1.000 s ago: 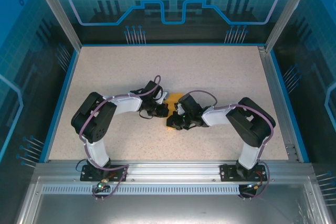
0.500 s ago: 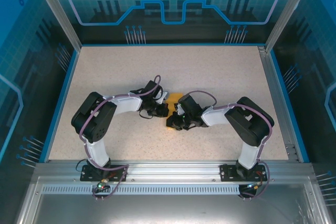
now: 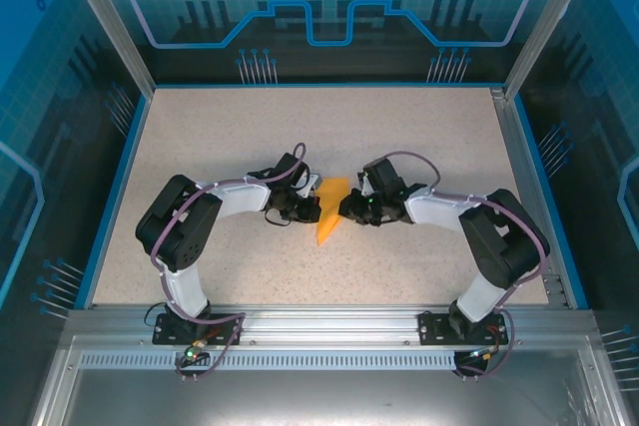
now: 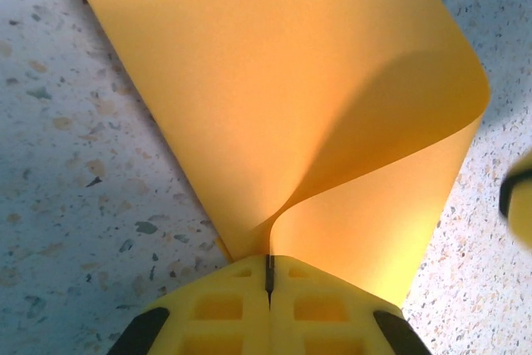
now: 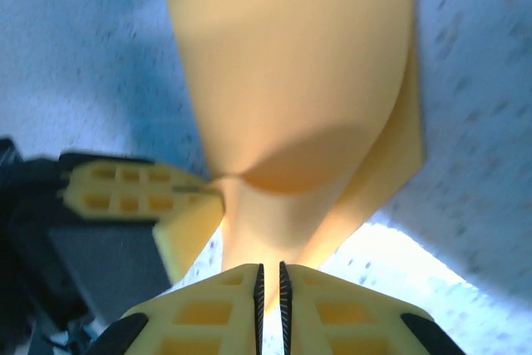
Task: Fold a paper plane with a square sheet of paper (pick it up from the middle)
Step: Third fold the triangle at the center of the table.
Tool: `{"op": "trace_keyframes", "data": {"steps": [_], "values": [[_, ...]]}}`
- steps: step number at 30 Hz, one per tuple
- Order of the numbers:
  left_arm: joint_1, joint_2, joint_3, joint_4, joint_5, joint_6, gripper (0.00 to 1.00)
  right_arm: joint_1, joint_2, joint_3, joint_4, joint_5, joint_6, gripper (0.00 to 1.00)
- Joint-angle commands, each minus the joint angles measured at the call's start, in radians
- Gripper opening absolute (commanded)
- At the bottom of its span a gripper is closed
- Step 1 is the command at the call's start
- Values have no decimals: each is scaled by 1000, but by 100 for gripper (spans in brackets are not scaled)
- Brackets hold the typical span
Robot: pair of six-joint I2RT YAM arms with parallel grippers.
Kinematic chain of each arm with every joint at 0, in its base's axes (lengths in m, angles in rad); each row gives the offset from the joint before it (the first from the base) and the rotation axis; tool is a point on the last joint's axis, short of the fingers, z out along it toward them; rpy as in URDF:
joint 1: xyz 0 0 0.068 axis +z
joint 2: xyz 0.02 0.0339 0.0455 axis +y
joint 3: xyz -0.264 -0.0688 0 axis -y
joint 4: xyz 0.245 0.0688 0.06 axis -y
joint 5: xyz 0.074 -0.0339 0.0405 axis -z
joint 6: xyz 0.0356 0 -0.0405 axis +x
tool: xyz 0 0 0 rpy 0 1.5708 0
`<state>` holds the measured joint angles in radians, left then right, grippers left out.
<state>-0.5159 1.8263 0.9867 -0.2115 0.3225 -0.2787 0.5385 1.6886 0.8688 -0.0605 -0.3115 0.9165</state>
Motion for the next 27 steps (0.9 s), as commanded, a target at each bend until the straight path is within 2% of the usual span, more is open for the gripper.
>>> {"op": "trace_keyframes", "data": {"steps": [1,13,20,27], "values": [[6,16,17,-41,16,25,6,-20,76,133,-152,30,-112,15],[6,21,32,-51,23,33,6,-31,345,494,-424,94,-281,17],[5,16,41,-52,27,35,6,-32,425,575,-496,116,-326,17],[6,-7,67,-58,27,37,6,-35,449,569,-494,110,-333,17]]}}
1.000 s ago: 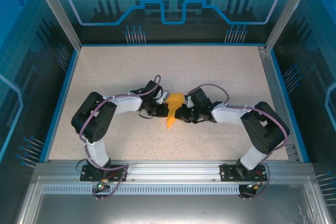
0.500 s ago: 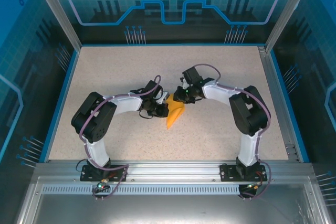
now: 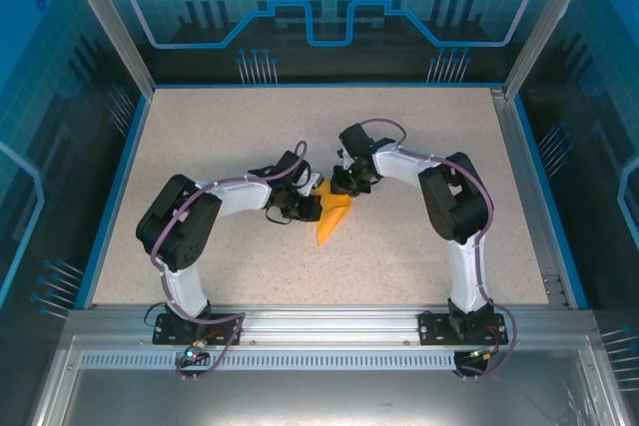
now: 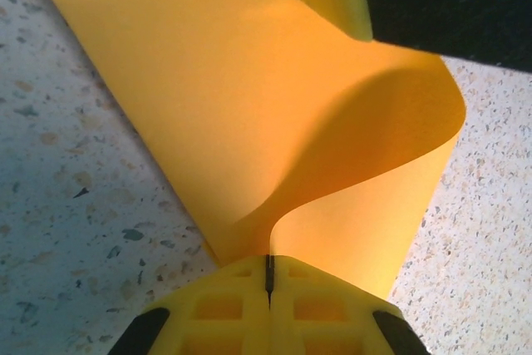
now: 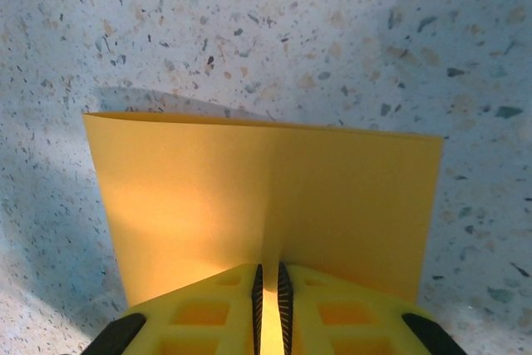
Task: Fold a paper plane with a square sheet of paper (pick it up from the middle)
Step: Third fold the triangle at the center of the table.
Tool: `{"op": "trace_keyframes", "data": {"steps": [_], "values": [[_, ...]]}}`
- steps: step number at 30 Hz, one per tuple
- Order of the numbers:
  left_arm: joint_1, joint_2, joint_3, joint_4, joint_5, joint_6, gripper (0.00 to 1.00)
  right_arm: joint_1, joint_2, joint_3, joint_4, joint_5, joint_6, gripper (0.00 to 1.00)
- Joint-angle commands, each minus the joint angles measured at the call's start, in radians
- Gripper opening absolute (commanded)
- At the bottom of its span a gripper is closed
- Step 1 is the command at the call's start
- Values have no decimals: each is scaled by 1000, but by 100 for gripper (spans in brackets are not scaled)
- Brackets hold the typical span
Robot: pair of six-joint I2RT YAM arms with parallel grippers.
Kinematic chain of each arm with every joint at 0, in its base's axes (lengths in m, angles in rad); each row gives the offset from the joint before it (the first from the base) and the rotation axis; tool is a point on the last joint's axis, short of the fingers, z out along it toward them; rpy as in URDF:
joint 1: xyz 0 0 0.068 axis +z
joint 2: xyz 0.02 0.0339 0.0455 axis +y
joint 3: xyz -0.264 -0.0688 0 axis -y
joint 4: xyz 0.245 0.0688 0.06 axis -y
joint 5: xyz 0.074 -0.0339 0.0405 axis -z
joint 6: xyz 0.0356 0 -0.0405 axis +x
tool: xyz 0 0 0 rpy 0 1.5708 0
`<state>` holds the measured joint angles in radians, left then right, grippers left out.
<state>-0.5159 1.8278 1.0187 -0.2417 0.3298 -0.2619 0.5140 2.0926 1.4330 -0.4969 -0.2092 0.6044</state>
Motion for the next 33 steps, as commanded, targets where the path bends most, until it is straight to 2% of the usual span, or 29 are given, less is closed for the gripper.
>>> {"op": "trace_keyframes", "data": {"steps": [1,33], "values": [[5,-7,39,-31,18,22,6,-12,47,7,-59,4,-22,17],[6,51,15,-45,10,5,6,-16,20,-20,-35,-32,-8,18]]}}
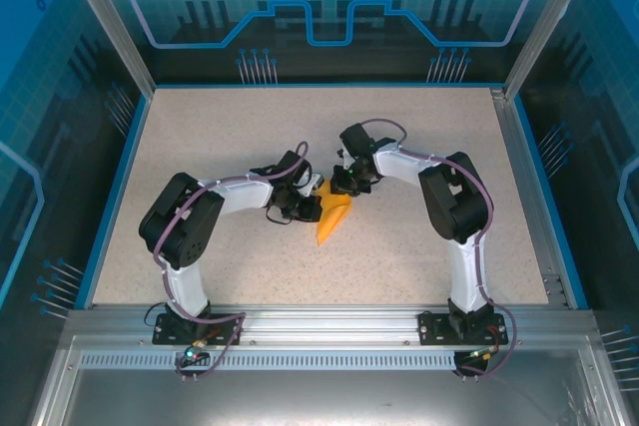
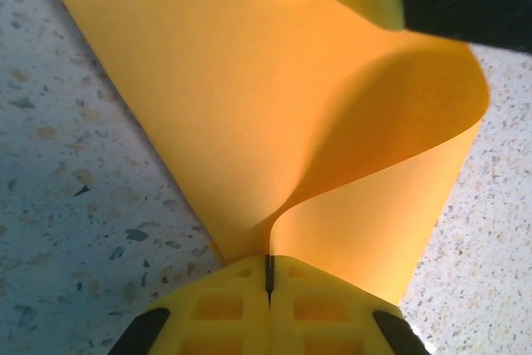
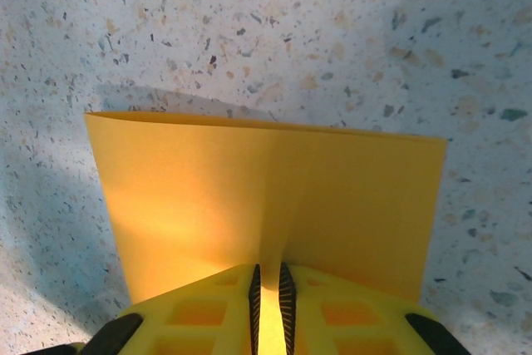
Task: Fold a paper plane with a square sheet of paper (pick it up from the middle)
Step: Third fold the triangle at the center of the table.
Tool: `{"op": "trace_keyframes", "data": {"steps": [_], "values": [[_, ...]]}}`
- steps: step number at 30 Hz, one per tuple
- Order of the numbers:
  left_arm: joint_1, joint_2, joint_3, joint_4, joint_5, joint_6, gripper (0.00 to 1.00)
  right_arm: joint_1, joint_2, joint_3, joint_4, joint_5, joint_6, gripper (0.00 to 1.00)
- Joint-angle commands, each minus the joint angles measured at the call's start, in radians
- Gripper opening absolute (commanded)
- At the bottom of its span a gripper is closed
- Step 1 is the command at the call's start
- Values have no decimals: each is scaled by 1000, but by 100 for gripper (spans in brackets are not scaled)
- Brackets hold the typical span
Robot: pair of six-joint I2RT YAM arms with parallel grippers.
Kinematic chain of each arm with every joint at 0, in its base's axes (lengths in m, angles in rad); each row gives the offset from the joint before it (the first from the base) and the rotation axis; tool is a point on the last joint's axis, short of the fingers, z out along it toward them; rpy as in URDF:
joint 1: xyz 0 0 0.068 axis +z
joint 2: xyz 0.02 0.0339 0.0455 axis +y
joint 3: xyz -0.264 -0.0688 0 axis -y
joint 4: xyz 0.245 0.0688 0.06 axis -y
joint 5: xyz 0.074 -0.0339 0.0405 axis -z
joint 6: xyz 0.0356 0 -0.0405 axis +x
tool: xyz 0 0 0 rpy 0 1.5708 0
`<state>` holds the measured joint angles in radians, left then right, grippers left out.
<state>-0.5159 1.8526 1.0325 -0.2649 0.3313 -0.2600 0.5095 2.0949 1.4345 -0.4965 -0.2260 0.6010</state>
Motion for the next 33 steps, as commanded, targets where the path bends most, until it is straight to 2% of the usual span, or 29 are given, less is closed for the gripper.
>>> {"op": "trace_keyframes", "data": {"steps": [1,6,11,16,20,23,27,33], "values": [[5,30,3,-27,5,7,6,-11,15,-19,-34,-21,-4,18],[6,31,-7,-27,2,10,6,-28,-64,-49,11,-73,20,19],[6,19,-26,-21,1,7,6,-68,-238,-146,79,-96,48,21],[5,27,-20,-14,7,2,6,-65,-421,-365,239,-151,124,15],[7,25,-17,-18,6,4,6,-6,-535,-565,420,-185,225,12],[6,25,-17,-22,4,8,6,87,-554,-670,529,-165,303,11],[6,31,-9,-24,6,11,6,208,-501,-709,630,-132,369,11],[6,34,-8,-25,9,9,6,273,-393,-682,685,-115,404,10]]}}
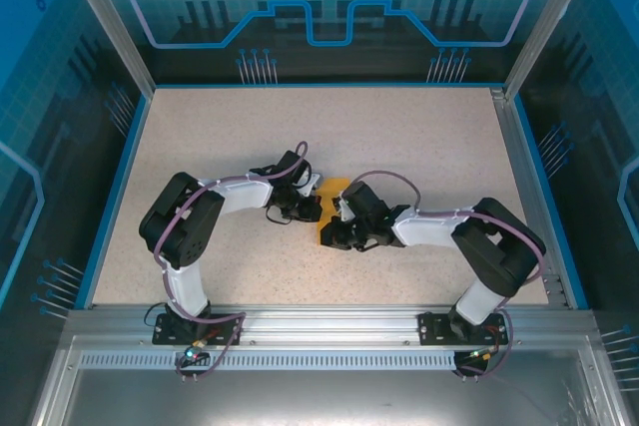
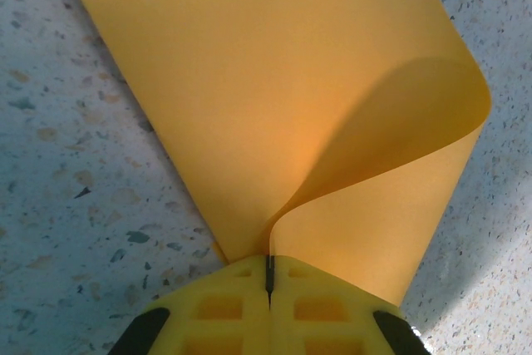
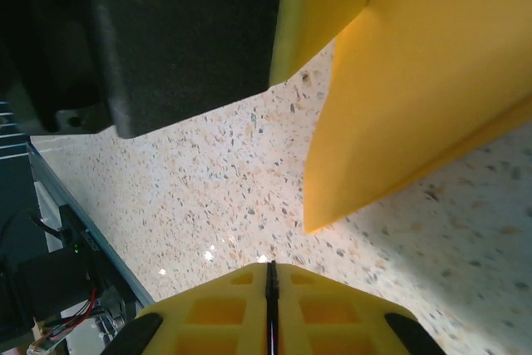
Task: Fold a paper plane with a square sheet of paper (pick it up from the middle)
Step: Third fold the triangle at the center of the table.
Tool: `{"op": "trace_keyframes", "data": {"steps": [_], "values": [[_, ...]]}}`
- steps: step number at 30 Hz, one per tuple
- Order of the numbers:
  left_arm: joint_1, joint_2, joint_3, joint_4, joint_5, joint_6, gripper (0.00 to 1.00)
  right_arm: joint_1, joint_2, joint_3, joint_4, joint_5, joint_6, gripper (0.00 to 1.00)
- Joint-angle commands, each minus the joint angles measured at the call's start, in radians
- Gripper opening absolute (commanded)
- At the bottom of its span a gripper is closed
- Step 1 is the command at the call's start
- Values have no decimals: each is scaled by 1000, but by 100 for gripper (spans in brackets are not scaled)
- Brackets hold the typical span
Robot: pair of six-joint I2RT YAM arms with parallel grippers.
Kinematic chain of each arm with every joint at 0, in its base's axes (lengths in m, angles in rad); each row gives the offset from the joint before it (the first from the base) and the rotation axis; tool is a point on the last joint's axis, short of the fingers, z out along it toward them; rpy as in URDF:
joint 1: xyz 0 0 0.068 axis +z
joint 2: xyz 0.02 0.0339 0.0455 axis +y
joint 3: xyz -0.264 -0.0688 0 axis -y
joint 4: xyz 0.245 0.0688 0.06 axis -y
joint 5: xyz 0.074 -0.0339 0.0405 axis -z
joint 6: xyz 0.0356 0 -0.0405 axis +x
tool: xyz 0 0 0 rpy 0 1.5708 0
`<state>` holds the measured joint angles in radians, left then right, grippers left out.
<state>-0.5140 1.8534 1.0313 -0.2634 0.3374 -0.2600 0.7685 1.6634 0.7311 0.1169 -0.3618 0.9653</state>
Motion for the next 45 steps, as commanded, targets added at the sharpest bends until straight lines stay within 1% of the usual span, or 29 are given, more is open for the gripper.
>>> {"op": "trace_keyframes", "data": {"steps": [1,7,15,22,31,33,37,38,43,45], "values": [[4,35,-5,-28,3,11,6,19,52,24,78,22,40,10],[4,41,-4,-29,8,14,6,20,96,44,90,18,41,10],[4,39,-4,-34,9,15,6,21,58,31,94,36,43,10],[5,38,-1,-36,12,19,6,12,107,37,114,50,65,10],[5,40,-7,-27,12,16,6,28,162,16,147,19,85,11],[4,40,-7,-30,12,16,6,36,168,12,176,15,88,11],[3,38,-8,-28,11,16,6,32,132,2,159,38,84,12],[5,38,-7,-29,11,16,6,25,114,2,127,39,77,12],[4,38,-7,-34,11,18,6,-48,15,-26,111,30,53,12],[5,38,-7,-34,9,21,6,-81,2,-32,119,9,43,13]]}}
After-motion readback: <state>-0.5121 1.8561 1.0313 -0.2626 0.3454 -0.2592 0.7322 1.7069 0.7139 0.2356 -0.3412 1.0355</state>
